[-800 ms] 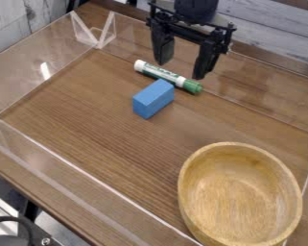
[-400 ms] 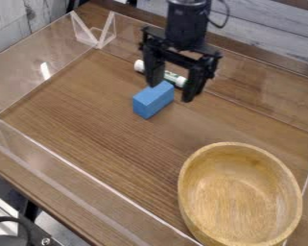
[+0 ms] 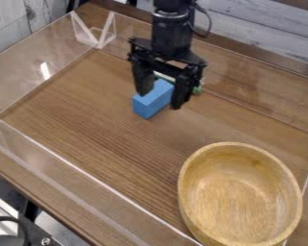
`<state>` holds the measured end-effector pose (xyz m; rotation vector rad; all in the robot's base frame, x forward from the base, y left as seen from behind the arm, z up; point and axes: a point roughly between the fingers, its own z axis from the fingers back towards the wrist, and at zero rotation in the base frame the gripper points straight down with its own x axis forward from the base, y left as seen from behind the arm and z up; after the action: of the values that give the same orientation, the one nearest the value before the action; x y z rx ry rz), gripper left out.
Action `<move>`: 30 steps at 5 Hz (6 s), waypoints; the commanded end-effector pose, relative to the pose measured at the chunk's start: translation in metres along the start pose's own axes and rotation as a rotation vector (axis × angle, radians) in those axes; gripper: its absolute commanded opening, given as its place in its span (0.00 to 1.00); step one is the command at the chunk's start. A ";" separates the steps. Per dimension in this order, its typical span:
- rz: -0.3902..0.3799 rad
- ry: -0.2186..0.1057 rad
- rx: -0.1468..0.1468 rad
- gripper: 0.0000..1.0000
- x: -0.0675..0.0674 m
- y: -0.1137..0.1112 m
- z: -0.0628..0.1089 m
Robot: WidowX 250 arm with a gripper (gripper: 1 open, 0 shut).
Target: Put the blue block in the brown bowl
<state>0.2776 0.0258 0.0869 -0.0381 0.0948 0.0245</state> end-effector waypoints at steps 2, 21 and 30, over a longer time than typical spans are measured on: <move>-0.002 -0.093 -0.033 1.00 0.007 0.011 0.010; -0.030 -0.208 -0.044 1.00 0.046 0.026 -0.047; -0.077 -0.255 0.071 0.00 -0.007 -0.018 0.067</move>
<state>0.2724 0.0101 0.1400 0.0268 -0.1031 -0.0549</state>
